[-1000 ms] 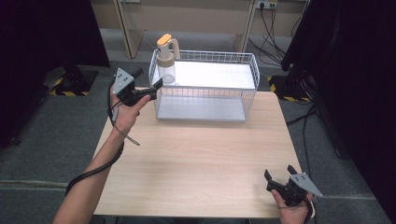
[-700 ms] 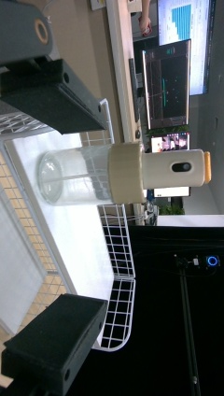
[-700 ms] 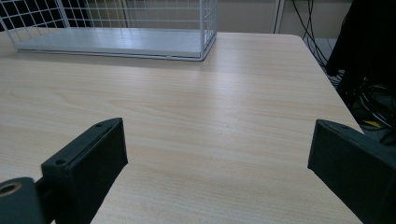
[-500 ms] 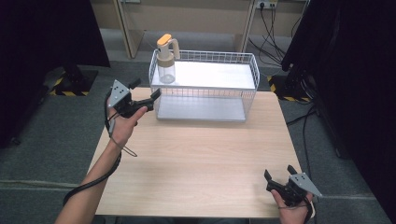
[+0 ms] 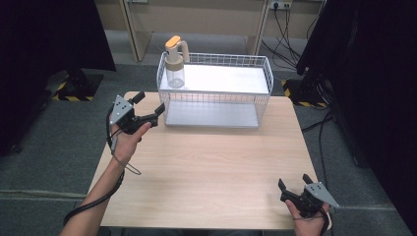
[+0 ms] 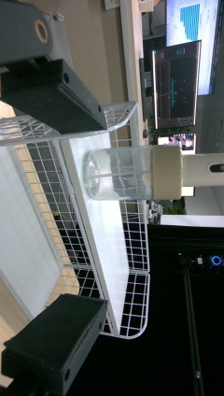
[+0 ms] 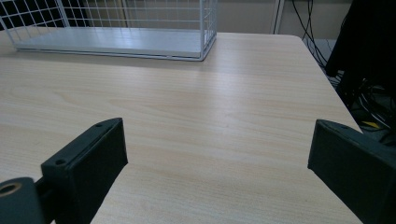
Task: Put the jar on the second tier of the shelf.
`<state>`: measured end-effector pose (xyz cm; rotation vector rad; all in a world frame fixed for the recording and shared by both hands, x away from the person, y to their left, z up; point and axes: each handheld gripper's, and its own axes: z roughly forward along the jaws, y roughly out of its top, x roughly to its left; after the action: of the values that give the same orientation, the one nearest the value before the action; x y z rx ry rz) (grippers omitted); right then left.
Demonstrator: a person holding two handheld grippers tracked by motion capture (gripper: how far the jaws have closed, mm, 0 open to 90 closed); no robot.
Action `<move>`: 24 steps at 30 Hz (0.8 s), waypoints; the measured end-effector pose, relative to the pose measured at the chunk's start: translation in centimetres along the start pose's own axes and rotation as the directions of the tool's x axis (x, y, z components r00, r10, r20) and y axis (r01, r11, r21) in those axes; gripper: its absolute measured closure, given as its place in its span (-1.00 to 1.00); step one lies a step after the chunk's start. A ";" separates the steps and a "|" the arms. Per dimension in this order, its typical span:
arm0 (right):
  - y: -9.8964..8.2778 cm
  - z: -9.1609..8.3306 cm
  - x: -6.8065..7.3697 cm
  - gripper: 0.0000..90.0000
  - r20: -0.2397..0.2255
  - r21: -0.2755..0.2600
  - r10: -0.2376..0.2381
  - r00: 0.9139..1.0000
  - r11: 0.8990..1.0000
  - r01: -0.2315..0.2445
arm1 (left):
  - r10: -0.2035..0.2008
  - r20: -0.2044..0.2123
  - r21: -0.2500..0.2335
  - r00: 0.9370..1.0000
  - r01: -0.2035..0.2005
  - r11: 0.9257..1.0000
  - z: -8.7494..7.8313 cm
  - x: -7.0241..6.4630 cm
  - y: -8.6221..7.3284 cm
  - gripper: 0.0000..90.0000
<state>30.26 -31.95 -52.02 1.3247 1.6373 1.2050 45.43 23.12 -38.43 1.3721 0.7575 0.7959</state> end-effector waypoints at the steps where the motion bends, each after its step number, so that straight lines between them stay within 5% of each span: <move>1: 0.0 0.0 0.0 -0.90 0.000 0.000 0.000 1.000 1.000 0.000 | -0.001 0.001 0.002 1.000 0.001 1.000 -0.1 0.0 -0.1 -0.74; 24: 0.0 0.0 0.0 -0.90 0.001 -0.002 -0.003 1.000 1.000 0.003 | -0.027 -0.004 0.037 1.000 0.027 0.999 -2.5 0.0 -3.3 -0.74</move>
<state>30.25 -31.92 -52.02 1.3205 1.6366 1.2039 43.48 24.35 -41.89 1.3913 0.7953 0.7659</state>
